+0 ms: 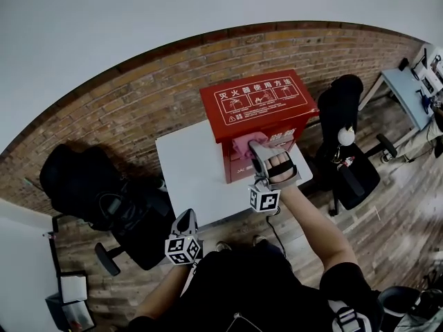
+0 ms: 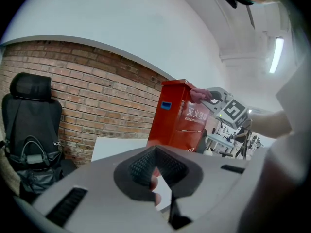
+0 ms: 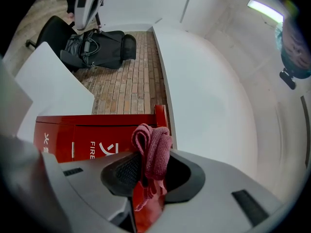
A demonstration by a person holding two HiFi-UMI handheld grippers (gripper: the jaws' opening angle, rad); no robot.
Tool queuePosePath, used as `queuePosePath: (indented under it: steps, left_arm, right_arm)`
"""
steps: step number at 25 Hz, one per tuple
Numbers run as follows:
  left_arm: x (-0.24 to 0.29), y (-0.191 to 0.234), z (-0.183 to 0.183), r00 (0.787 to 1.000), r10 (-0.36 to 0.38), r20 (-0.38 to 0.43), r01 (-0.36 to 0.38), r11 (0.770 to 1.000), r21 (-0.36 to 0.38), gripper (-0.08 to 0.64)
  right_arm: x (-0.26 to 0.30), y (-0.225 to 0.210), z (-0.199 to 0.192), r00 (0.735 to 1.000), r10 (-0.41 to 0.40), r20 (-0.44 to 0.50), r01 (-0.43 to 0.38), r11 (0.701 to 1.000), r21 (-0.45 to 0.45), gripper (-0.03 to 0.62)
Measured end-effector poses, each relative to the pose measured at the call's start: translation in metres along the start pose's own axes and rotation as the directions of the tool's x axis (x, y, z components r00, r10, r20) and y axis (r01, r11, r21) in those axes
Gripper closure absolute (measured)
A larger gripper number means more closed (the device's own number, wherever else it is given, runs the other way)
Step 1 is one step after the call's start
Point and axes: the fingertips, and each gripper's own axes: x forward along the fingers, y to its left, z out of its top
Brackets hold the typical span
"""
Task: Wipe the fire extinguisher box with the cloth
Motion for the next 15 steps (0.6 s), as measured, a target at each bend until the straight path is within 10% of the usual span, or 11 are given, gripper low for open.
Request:
queuePosePath:
  steps: [15]
  left_arm:
    - [-0.009, -0.056, -0.033, 0.986, 0.166, 0.033, -0.164, 0.984, -0.064, 0.541]
  right_arm:
    - [-0.005, -0.003, -0.051, 0.999, 0.013, 0.047, -0.016, 0.998, 0.066, 0.479]
